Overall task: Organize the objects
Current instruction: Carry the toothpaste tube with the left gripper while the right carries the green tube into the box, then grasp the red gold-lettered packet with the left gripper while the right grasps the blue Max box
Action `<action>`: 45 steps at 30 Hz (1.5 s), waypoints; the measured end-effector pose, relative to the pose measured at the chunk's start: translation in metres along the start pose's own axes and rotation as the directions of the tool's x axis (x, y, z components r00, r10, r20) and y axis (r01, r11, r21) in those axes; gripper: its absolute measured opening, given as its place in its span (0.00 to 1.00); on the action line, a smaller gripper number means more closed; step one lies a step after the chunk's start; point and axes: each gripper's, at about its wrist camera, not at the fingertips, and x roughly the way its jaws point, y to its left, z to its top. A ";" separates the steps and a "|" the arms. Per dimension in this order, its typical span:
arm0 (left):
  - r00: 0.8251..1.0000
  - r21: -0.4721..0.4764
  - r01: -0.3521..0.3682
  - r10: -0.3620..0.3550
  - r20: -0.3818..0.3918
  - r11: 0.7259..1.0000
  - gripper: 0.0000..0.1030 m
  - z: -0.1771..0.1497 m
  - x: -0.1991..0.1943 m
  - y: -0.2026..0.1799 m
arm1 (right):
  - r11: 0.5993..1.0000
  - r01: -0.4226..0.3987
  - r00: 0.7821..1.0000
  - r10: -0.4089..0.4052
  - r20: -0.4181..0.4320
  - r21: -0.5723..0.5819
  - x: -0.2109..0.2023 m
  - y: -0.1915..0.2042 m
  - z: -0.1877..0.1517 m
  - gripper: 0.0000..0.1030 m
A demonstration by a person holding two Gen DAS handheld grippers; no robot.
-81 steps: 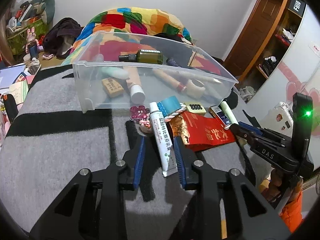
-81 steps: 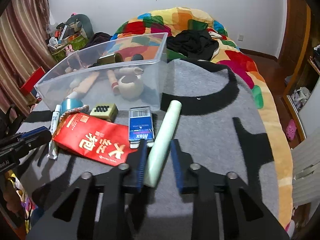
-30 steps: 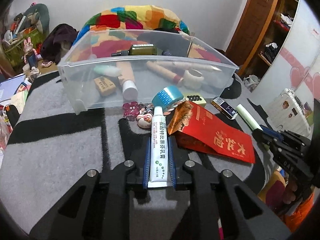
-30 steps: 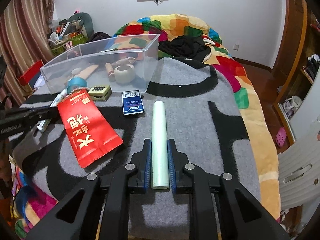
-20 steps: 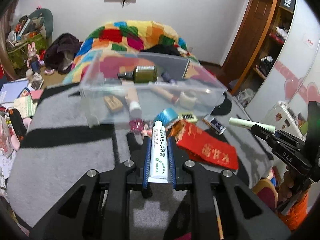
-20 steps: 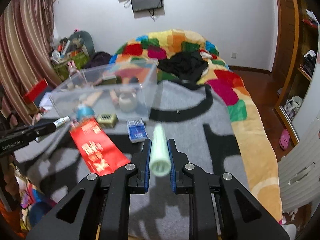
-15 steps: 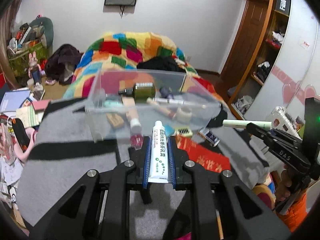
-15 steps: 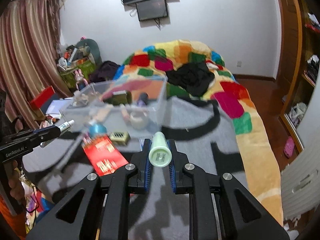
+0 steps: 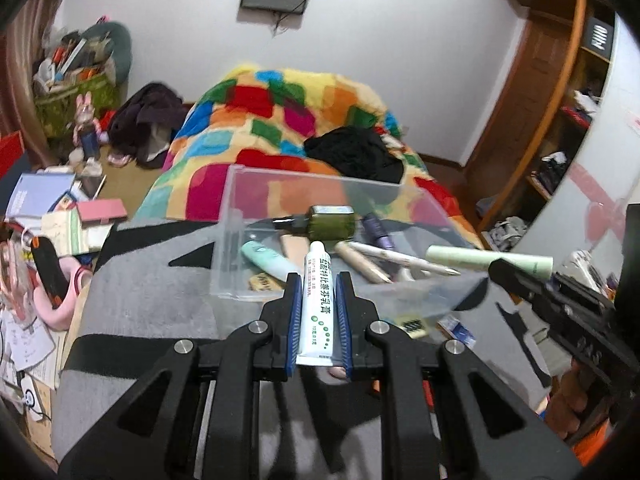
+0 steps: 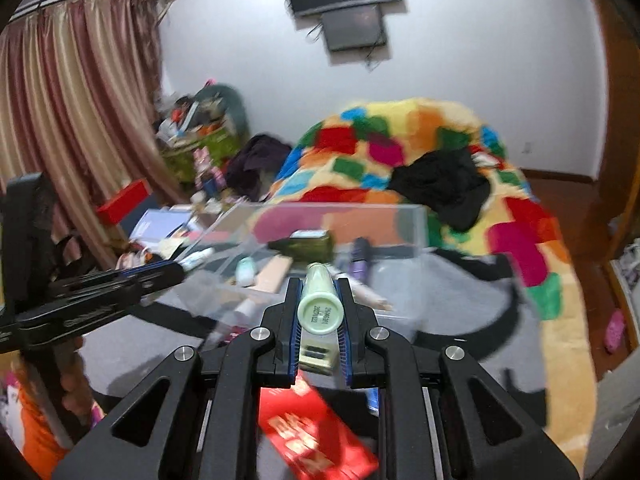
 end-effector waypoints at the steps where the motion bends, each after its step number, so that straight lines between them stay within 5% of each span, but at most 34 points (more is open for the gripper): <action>1: 1.000 -0.006 -0.005 0.005 -0.010 1.000 0.16 0.002 0.005 0.002 | 1.000 -0.011 1.000 0.011 -0.018 -0.009 0.009 0.004 0.001 0.14; 10: 0.998 -0.043 -0.020 0.018 -0.056 0.999 0.16 0.015 0.035 0.013 | 0.996 -0.085 0.984 0.079 -0.159 -0.034 0.072 0.015 0.010 0.14; 23: 1.000 0.027 0.001 0.000 -0.030 1.000 0.17 0.007 0.008 -0.013 | 0.998 -0.019 0.991 0.010 -0.130 -0.064 0.041 0.002 0.004 0.33; 34: 1.000 0.065 0.027 -0.026 -0.015 0.997 0.44 -0.020 -0.013 -0.030 | 0.996 0.070 0.994 -0.075 -0.080 -0.063 0.000 -0.024 -0.014 0.49; 45: 0.985 0.074 0.073 -0.060 -0.161 0.995 0.54 -0.071 0.008 -0.040 | 0.980 0.130 0.962 -0.162 -0.219 -0.154 0.034 -0.035 -0.057 0.49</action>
